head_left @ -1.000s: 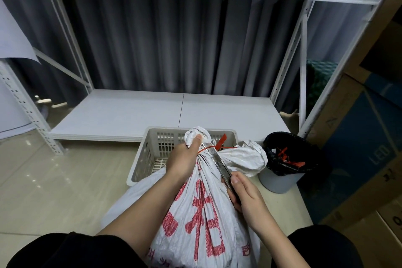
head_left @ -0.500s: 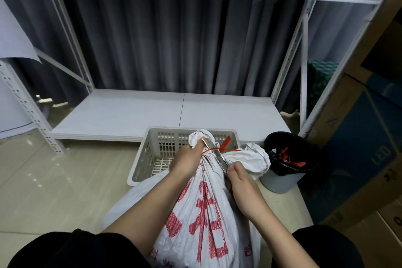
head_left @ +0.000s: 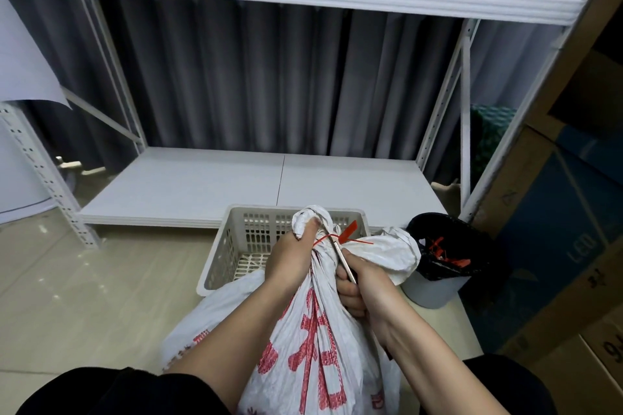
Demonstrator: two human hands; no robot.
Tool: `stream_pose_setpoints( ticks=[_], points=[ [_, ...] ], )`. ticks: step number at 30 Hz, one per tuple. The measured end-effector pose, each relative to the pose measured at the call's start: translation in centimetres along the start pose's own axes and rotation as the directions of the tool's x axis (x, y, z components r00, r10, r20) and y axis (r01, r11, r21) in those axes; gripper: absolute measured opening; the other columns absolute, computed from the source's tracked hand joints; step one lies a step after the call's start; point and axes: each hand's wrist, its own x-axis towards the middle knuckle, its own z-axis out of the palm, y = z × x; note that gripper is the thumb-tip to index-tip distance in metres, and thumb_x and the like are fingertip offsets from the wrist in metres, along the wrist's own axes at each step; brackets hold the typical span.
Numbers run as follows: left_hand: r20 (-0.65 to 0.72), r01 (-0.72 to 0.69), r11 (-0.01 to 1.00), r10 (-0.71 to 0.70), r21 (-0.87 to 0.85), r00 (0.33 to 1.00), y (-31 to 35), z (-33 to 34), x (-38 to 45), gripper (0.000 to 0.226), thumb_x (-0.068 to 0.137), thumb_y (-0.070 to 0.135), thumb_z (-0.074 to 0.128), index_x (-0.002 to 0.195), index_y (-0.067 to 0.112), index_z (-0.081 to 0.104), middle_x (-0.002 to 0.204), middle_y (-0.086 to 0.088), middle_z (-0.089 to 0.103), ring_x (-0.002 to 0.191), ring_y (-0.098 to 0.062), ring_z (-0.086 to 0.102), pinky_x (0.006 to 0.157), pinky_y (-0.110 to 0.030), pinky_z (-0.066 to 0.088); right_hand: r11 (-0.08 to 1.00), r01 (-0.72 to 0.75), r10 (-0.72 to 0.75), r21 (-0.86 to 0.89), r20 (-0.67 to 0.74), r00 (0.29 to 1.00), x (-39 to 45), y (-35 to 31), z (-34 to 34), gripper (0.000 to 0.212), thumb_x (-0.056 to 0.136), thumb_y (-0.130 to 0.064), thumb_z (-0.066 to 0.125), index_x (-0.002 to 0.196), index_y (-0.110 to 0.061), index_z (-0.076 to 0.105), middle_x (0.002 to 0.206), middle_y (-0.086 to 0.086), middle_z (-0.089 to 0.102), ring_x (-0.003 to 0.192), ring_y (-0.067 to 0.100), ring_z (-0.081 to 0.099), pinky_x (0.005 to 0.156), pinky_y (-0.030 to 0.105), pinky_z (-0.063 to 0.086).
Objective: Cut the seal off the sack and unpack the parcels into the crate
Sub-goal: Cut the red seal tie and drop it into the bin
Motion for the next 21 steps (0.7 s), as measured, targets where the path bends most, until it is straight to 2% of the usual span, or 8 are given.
stream_pose_setpoints(
  ticks=[4,7,10,13,21],
  points=[
    [-0.083,-0.020,0.995,0.029,0.096,0.996,-0.1,0.4,0.1,0.066,0.090,0.066,0.030,0.071,0.010,0.060,0.071,-0.009,0.063,0.074,-0.029,0.062,0.066,-0.034,0.044,1.000,0.009,-0.009,0.018,0.016,1.000,-0.7,0.0,0.2,0.047,0.098,-0.043,0.036,0.057,-0.022,0.033,0.039,-0.008,0.024,0.030,0.005,0.014,0.034,0.014,0.009],
    [-0.134,0.008,0.993,0.008,0.117,0.991,-0.2,0.6,0.3,0.070,0.090,0.067,0.025,0.074,0.009,0.061,0.076,-0.010,0.066,0.076,-0.030,0.063,0.067,-0.035,0.045,1.000,-0.001,0.002,-0.018,0.019,1.000,-1.2,-0.1,0.2,0.046,0.098,-0.044,0.036,0.057,-0.023,0.032,0.040,-0.008,0.023,0.032,0.006,0.013,0.034,0.015,0.009],
    [-0.153,0.027,0.990,-0.006,0.139,0.988,0.3,0.6,0.4,0.069,0.093,0.064,0.024,0.071,0.010,0.061,0.072,-0.008,0.064,0.072,-0.028,0.061,0.062,-0.032,0.041,1.000,-0.004,0.005,-0.030,0.015,1.000,-1.6,0.0,0.0,0.047,0.098,-0.045,0.036,0.056,-0.023,0.033,0.042,-0.008,0.024,0.034,0.006,0.013,0.035,0.016,0.009],
    [-0.154,0.009,0.992,0.011,0.128,0.988,0.5,0.9,0.3,0.064,0.094,0.063,0.024,0.058,0.016,0.050,0.062,-0.005,0.056,0.065,-0.026,0.057,0.057,-0.030,0.036,0.999,-0.010,0.011,-0.049,0.009,1.000,-1.8,0.1,-0.4,0.047,0.098,-0.044,0.036,0.056,-0.024,0.033,0.042,-0.007,0.024,0.034,0.007,0.013,0.035,0.016,0.009],
    [-0.140,0.000,0.992,0.018,0.130,0.990,1.4,1.5,0.4,0.064,0.094,0.062,0.026,0.057,0.014,0.048,0.060,-0.004,0.054,0.059,-0.022,0.052,0.056,-0.030,0.034,0.997,-0.051,0.052,-0.063,0.015,0.999,-1.8,0.9,-1.3,0.047,0.098,-0.044,0.035,0.056,-0.024,0.031,0.042,-0.008,0.023,0.033,0.006,0.013,0.034,0.013,0.011]
  ],
)
